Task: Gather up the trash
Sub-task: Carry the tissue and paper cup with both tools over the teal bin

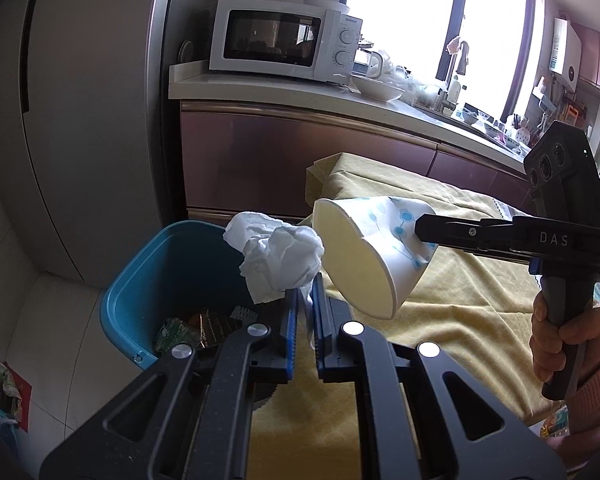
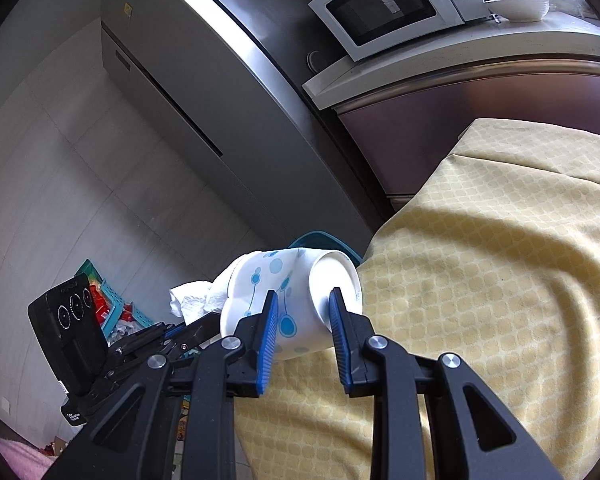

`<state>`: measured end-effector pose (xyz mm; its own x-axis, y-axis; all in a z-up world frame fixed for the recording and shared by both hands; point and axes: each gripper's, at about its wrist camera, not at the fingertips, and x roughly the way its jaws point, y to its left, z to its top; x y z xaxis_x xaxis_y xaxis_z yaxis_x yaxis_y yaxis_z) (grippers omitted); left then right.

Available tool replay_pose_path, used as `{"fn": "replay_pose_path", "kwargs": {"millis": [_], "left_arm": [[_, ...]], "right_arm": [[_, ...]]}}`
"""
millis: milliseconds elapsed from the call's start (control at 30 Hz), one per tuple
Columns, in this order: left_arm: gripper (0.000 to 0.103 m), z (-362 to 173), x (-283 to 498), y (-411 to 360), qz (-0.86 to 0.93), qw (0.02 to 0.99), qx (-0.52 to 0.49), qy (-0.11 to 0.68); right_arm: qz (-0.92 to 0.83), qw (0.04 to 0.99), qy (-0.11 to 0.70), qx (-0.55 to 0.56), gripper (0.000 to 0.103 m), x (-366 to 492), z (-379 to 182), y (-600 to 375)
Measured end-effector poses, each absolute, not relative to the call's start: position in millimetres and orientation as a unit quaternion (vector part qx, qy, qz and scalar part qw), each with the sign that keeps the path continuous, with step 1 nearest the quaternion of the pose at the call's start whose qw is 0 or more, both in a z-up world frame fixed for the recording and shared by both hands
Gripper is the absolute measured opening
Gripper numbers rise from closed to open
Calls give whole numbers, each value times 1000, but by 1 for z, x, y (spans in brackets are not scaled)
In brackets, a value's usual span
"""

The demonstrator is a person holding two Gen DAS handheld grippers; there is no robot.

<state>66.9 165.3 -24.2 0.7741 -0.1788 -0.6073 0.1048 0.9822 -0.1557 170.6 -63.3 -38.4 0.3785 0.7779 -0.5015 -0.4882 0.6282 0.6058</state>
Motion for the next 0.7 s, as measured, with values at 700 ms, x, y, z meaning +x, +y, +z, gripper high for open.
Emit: {"fn": "replay_pose_path", "kwargs": {"millis": [700], "left_arm": [[7,-33,79,184,-49,938,-64,338]], "right_arm": [[399,804,411,159,24,185,-42,-31]]}}
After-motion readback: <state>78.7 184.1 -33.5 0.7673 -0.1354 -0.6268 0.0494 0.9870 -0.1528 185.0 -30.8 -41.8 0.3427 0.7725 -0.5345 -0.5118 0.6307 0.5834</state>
